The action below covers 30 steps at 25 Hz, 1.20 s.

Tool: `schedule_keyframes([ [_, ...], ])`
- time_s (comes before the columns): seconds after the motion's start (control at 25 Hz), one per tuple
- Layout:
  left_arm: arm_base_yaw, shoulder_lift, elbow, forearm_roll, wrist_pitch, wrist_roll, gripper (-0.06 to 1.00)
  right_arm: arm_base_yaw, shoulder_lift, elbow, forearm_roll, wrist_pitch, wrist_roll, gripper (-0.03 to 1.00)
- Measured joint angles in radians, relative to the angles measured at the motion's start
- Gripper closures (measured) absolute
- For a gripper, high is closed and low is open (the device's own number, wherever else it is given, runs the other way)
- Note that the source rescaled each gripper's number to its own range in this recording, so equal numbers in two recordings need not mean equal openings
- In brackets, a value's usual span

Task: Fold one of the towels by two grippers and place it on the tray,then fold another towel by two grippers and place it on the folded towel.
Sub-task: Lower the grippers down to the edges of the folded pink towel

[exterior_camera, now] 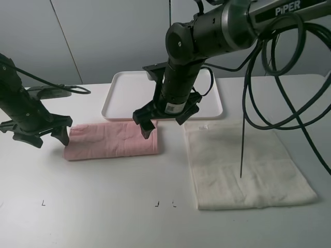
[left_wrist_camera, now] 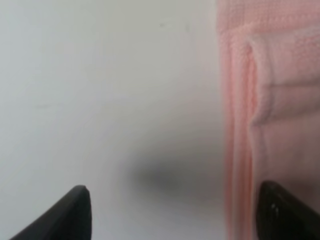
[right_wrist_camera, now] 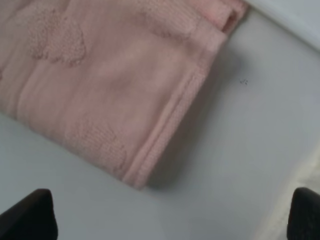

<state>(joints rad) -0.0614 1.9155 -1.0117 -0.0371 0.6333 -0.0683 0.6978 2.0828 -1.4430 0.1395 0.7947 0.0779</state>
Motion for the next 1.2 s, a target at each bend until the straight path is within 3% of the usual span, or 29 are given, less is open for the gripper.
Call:
schedule_keyframes([
  [1.2,0.000,0.084,-0.019,0.009,-0.021,-0.021,0.08,0.000,0.058,-0.042,0.032,0.000,-0.019,-0.03],
])
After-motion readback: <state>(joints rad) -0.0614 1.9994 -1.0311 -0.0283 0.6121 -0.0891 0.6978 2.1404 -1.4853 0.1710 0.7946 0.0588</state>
